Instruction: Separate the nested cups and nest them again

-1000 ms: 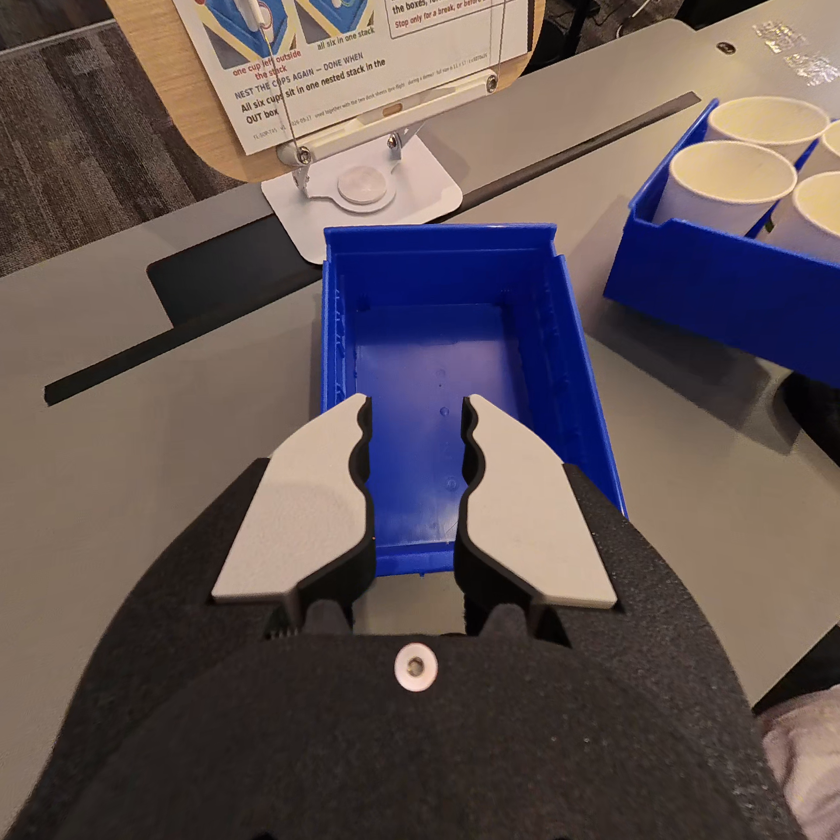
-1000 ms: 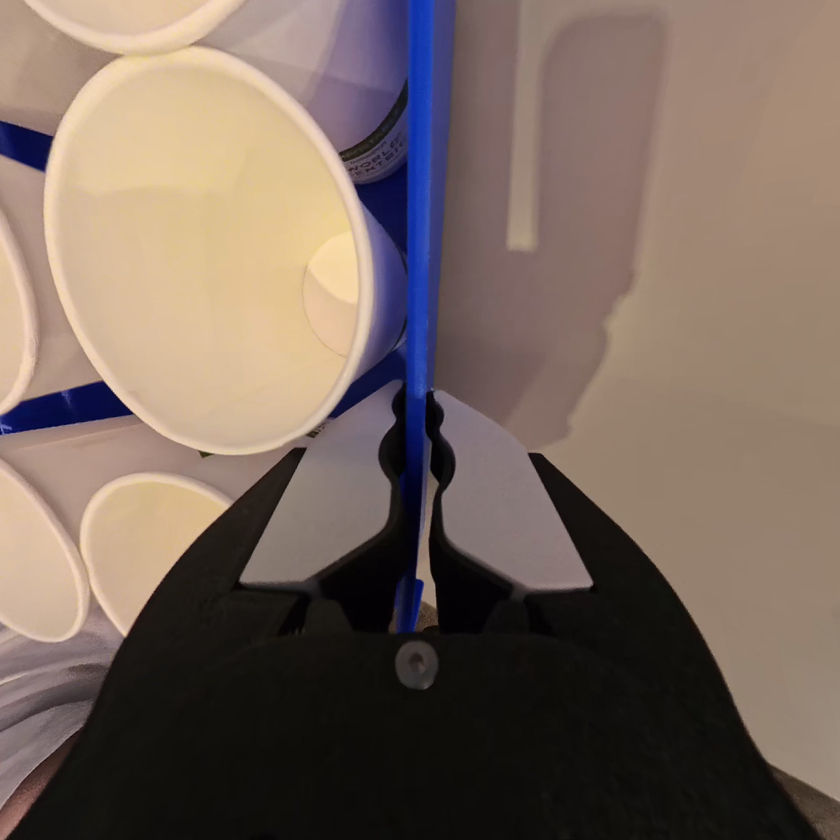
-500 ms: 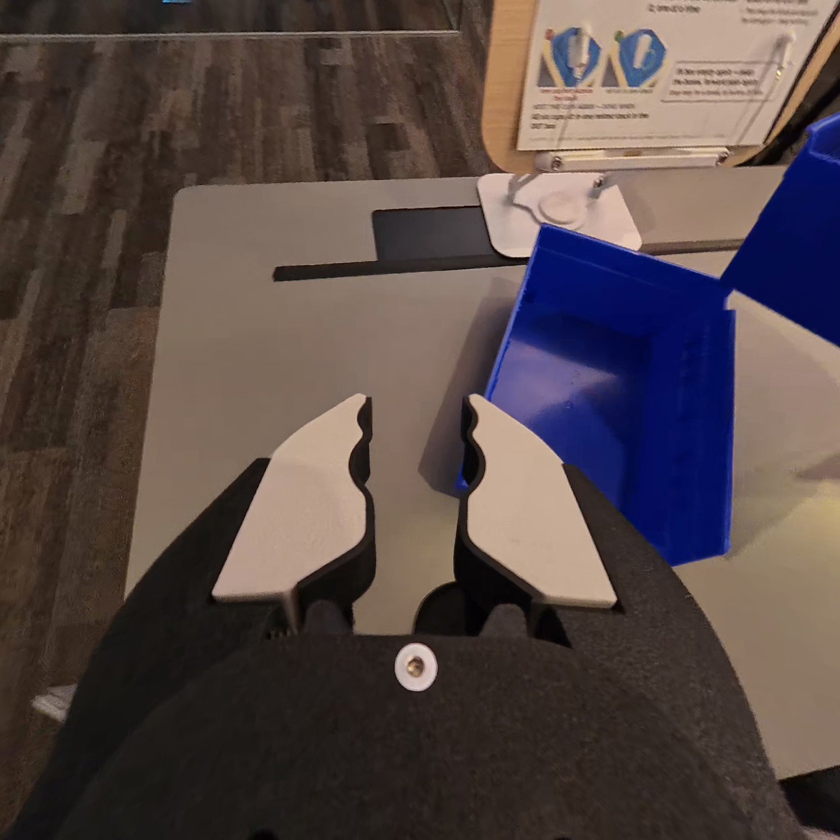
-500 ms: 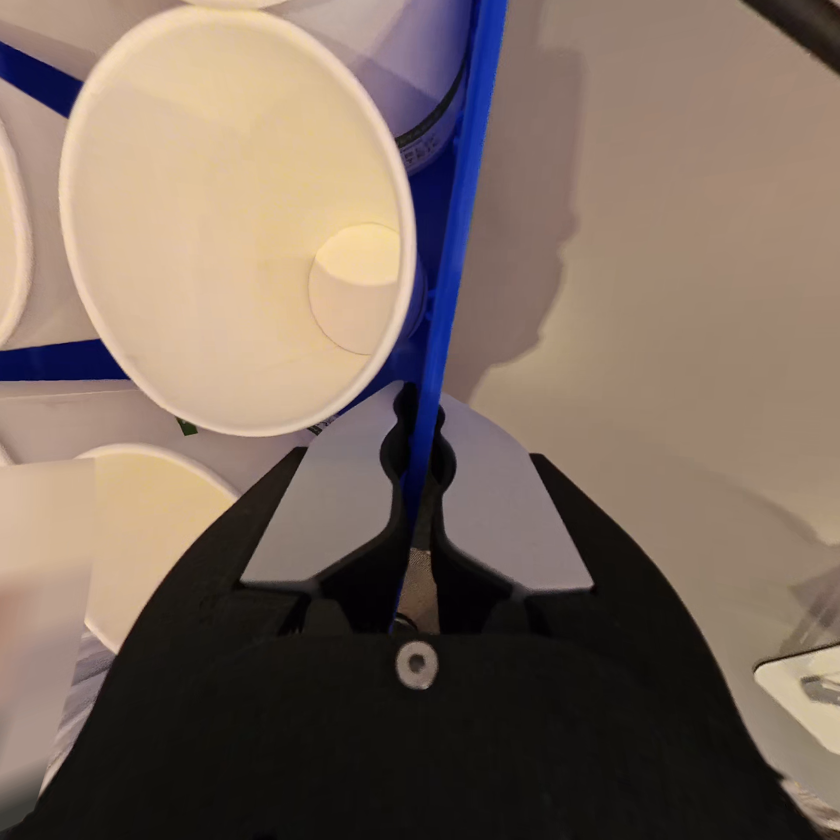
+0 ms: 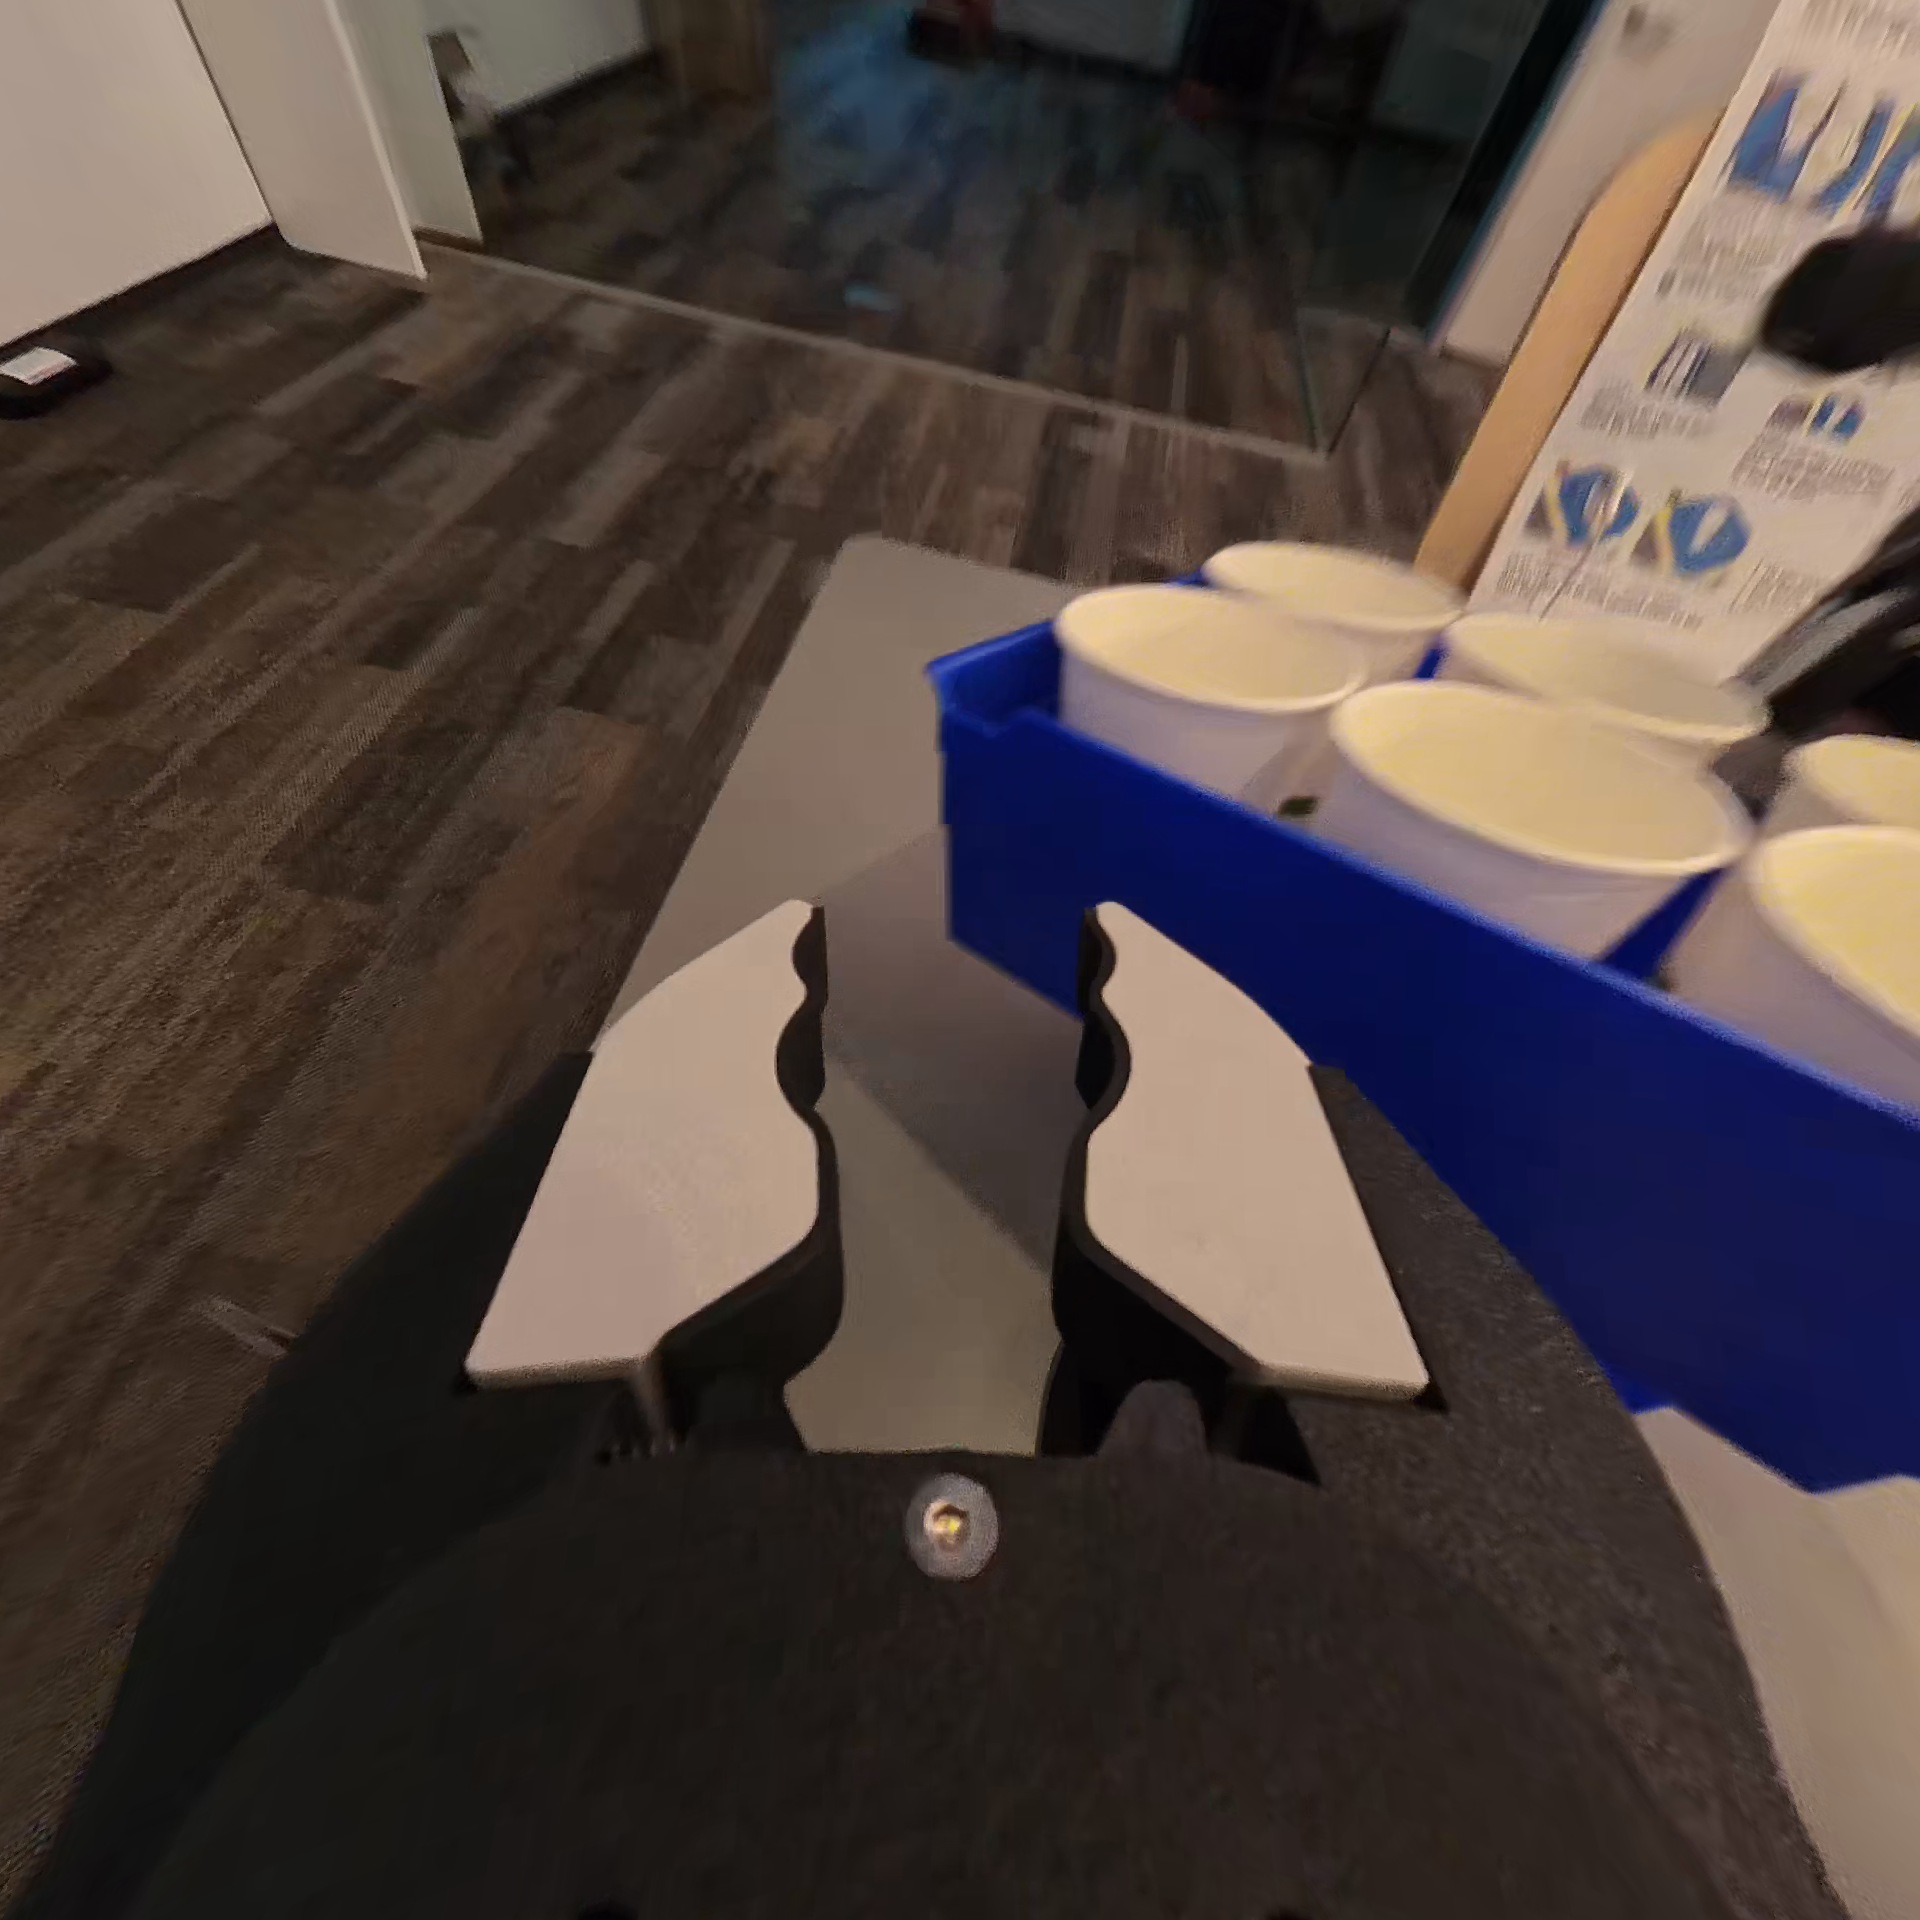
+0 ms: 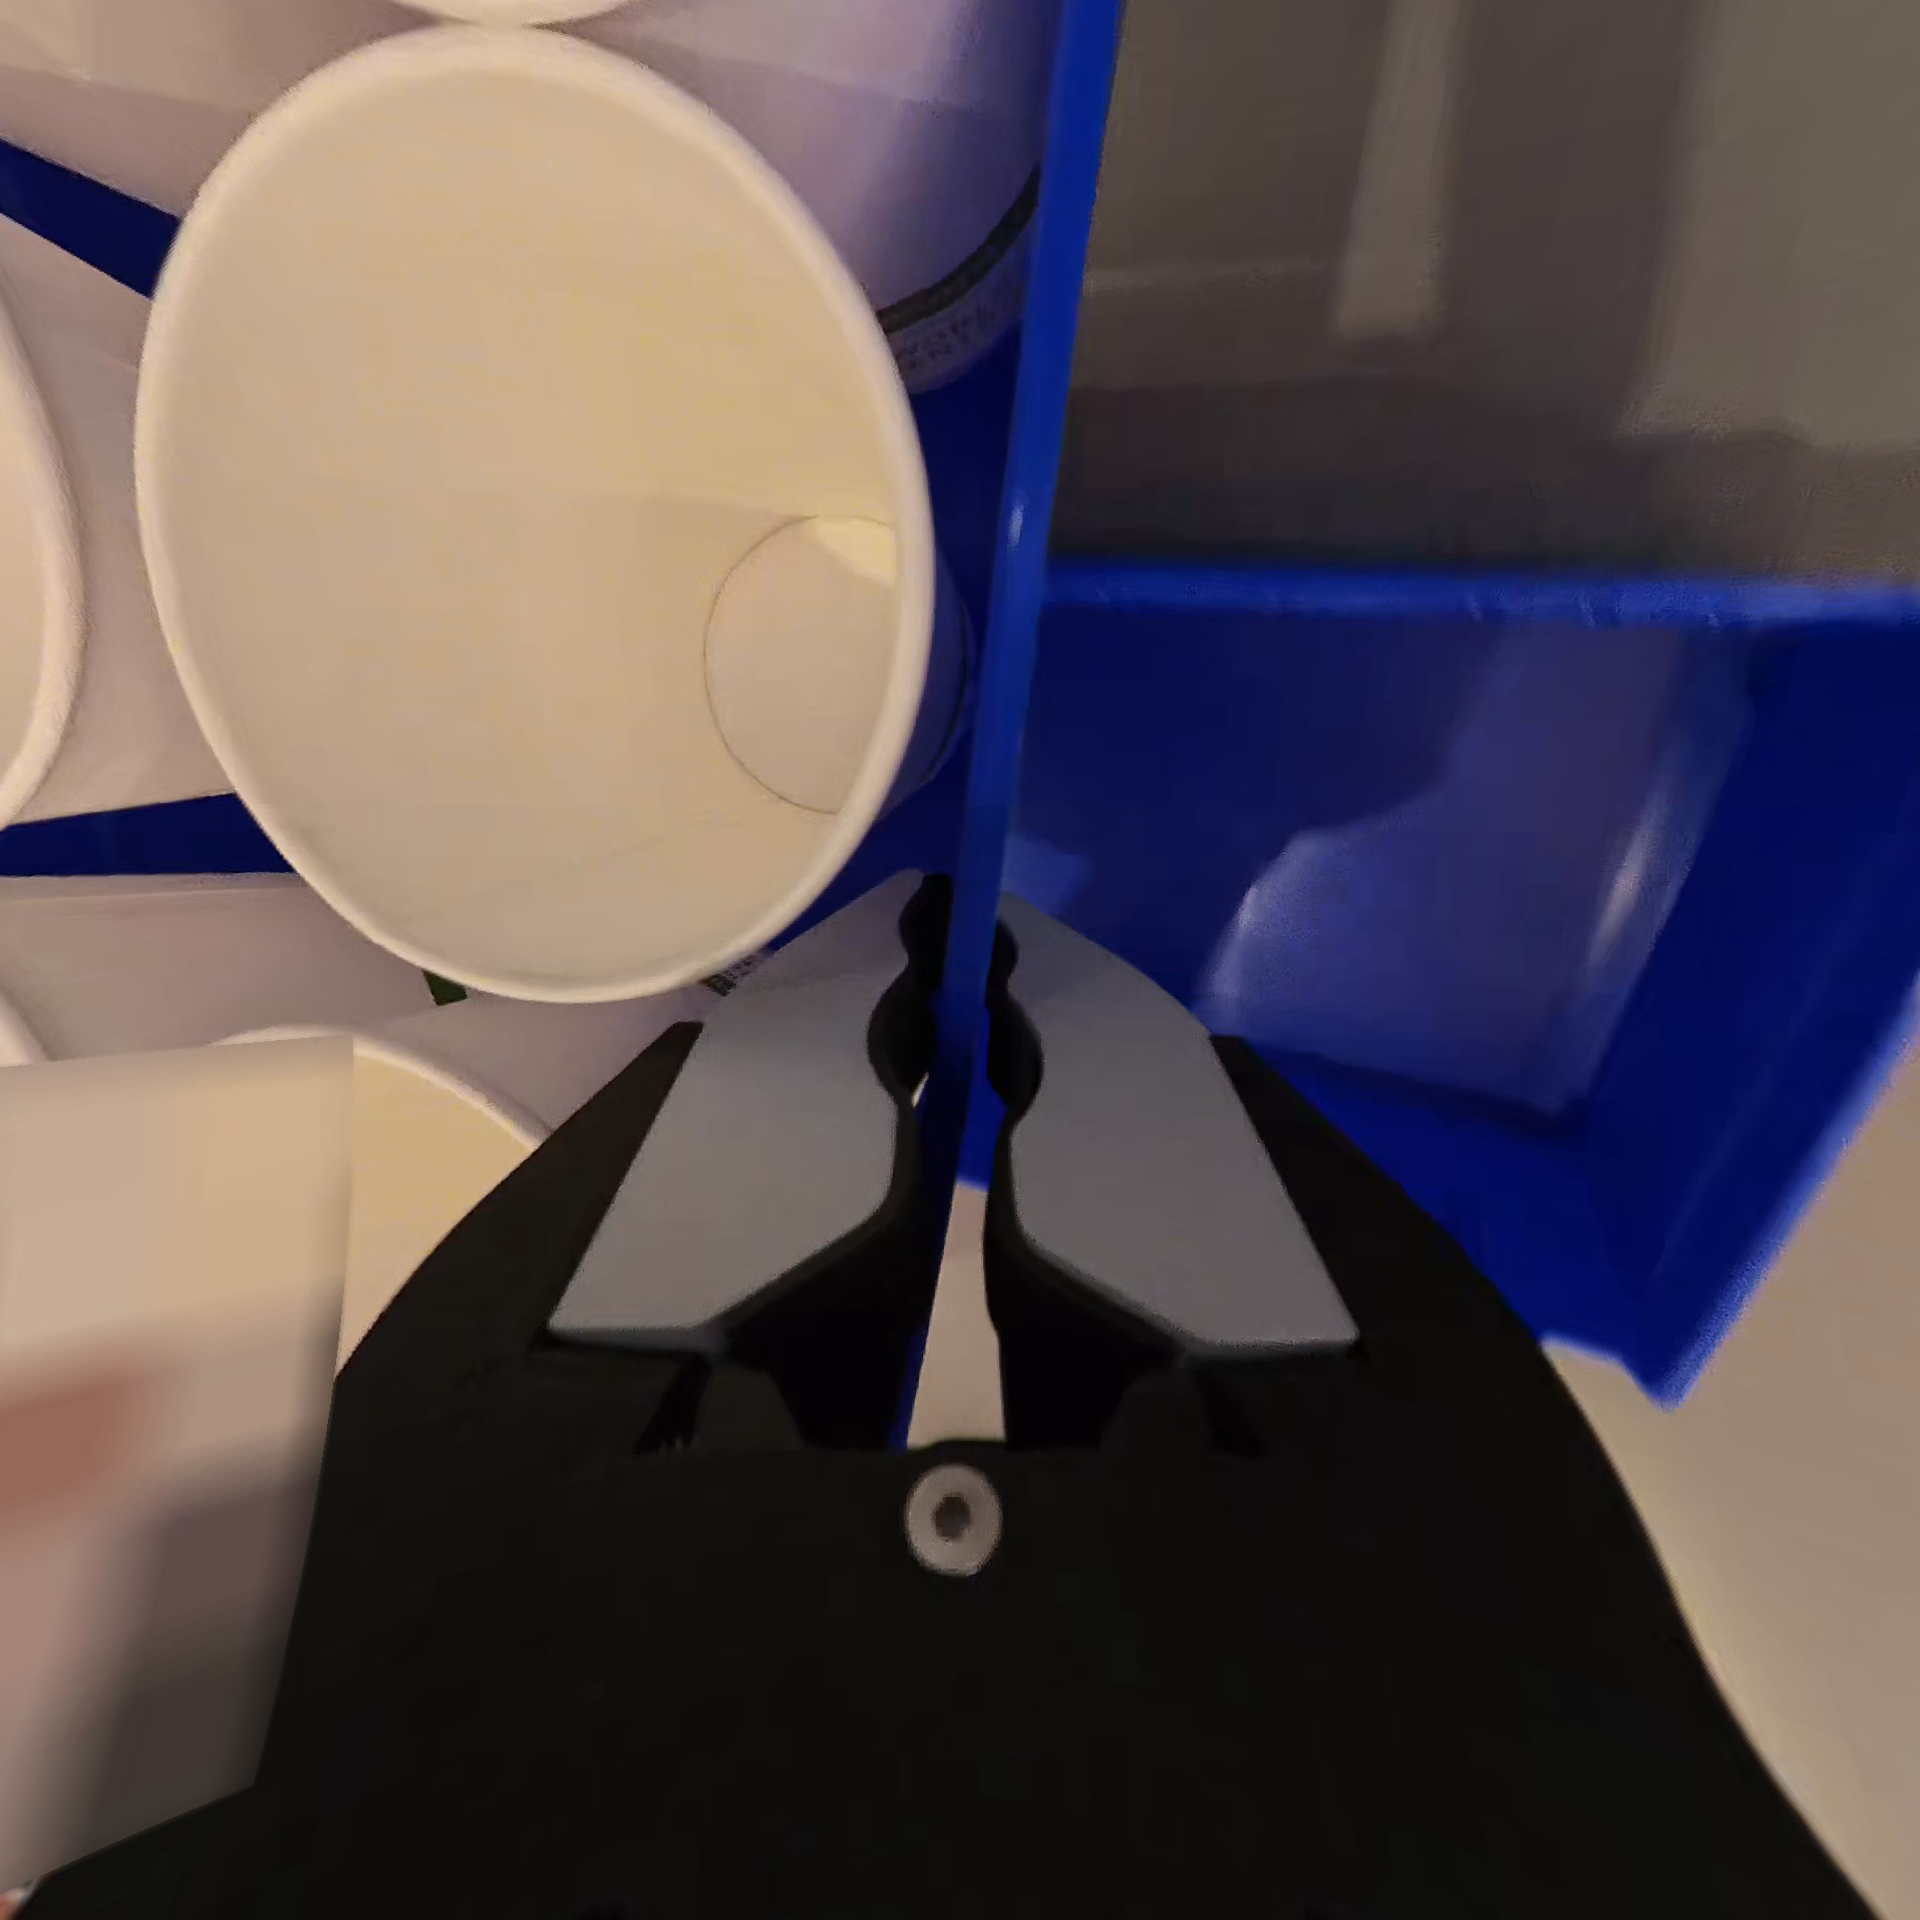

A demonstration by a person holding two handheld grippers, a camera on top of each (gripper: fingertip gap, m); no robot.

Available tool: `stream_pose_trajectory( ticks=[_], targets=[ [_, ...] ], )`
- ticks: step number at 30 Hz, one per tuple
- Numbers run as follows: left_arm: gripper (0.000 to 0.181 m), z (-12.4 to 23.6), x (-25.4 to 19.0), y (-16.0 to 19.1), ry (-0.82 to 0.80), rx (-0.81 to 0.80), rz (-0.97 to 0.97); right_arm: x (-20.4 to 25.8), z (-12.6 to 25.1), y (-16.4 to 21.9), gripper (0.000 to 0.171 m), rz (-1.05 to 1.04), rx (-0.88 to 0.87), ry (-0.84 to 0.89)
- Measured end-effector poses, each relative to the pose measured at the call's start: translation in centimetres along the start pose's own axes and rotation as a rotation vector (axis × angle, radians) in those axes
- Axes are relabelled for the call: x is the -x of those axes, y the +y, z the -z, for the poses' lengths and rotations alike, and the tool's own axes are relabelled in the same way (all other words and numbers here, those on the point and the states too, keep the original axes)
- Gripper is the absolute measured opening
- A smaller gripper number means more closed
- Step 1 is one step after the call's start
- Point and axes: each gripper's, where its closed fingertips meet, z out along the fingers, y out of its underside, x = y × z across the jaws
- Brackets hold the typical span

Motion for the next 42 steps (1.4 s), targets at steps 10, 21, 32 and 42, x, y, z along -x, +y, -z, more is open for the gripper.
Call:
stream_pose_trajectory(
  ticks=[10, 21, 32, 42],
  targets=[
    [0.037, 4.9, 1.6, -2.2, 0.018, -0.256, 0.052, 3.0, -6.9, -11.8, 0.005, 0.111, 0.009, -0.020],
    [0.039, 3.0, 0.2, -2.1, 0.083, -0.196, 0.018, 0.0, -12.7, -16.7, 0.005, 0.064, -0.020, 0.049],
    [0.038, 2.1, -1.6, -2.2, 0.136, -0.172, -0.029, -3.7, -15.6, -16.3, 0.006, 0.036, -0.063, 0.118],
    [0.040, 1.7, -3.0, -2.0, 0.161, -0.147, -0.072, -4.8, -8.7, -17.1, 0.025, 0.242, -0.278, 0.410]
  ],
)
